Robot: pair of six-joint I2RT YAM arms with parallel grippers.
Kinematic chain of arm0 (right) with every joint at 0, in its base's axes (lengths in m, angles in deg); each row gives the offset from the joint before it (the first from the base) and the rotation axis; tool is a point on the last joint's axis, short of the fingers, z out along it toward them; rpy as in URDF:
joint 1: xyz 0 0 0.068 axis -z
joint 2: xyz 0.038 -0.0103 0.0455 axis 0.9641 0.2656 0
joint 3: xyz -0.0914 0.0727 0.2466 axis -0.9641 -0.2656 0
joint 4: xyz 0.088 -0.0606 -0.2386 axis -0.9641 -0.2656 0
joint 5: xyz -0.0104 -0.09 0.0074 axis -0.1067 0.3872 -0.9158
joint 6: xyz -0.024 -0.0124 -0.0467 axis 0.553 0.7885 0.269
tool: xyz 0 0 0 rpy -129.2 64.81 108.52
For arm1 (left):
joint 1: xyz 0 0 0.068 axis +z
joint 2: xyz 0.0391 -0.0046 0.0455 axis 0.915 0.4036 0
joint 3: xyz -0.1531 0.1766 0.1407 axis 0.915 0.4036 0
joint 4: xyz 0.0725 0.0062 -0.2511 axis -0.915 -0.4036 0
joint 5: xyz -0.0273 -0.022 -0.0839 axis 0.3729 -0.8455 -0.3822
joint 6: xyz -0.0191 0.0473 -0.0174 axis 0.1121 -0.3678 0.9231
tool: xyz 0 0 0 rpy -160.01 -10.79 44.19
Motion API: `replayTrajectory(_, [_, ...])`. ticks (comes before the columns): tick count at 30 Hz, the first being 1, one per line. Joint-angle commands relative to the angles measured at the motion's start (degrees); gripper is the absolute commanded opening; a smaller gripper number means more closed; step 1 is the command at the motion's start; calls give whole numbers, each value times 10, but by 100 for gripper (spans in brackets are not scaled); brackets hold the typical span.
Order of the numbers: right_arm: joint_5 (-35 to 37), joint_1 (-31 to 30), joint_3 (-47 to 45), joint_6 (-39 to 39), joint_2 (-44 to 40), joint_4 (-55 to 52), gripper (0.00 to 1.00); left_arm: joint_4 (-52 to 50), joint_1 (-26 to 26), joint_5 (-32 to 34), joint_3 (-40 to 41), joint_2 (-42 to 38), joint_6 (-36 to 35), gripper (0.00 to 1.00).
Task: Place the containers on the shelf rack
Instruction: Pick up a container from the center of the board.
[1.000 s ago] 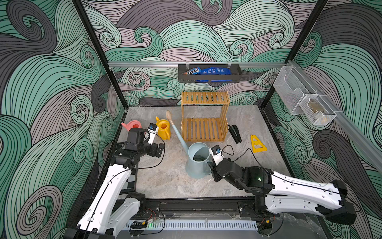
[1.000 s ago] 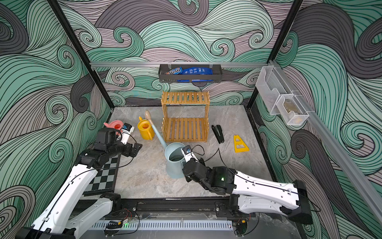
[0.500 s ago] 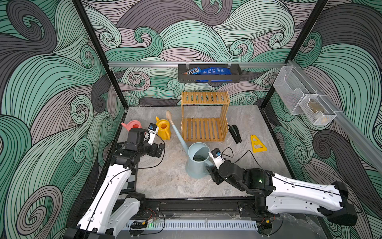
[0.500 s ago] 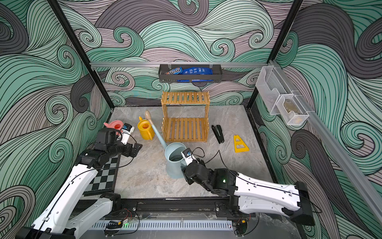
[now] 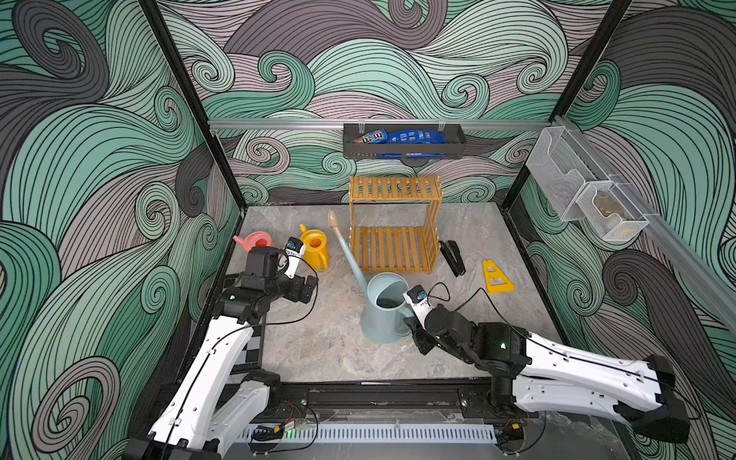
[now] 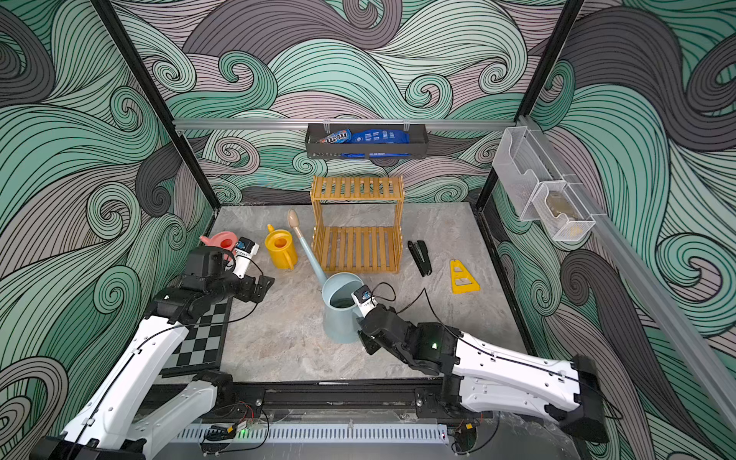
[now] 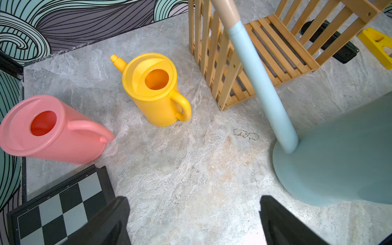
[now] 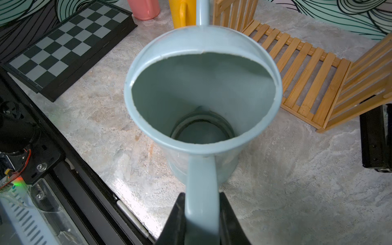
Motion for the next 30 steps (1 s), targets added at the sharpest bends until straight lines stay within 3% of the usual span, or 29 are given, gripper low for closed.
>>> replayTrajectory(1, [-16, 3, 33, 16, -24, -11, 18, 3, -1, -12, -1, -3, -1, 99])
replayTrajectory(19, [18, 30, 207, -66, -23, -247, 12, 0, 0, 1, -8, -2, -1, 99])
replayTrajectory(30, [-8, 77, 221, -64, -19, -283, 12, 5, -1, -7, 0, -7, -4, 99])
